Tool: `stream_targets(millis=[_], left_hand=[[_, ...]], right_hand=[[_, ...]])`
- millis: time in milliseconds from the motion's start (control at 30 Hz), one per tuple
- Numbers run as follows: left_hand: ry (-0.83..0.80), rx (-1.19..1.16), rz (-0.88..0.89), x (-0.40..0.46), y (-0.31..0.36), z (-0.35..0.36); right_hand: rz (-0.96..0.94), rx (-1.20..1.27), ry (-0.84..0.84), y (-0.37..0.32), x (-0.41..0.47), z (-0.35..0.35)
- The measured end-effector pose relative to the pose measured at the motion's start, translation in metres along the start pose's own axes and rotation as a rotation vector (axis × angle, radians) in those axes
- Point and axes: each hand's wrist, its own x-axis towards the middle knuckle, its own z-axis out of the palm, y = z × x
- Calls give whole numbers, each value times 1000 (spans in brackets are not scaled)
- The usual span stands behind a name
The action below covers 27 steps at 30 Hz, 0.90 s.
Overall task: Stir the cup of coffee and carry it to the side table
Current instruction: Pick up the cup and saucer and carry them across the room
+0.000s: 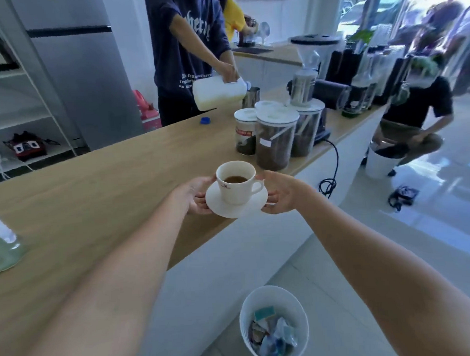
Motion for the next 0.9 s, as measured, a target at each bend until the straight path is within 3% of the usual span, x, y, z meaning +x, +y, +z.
stream_targets(millis=[367, 900], left_hand=[[-271, 177, -67, -35, -26, 221], [-619, 538, -64, -97, -112, 515]], right_hand=[[-82, 281, 188, 22, -83, -209], [-187, 649, 530, 109, -219, -453]])
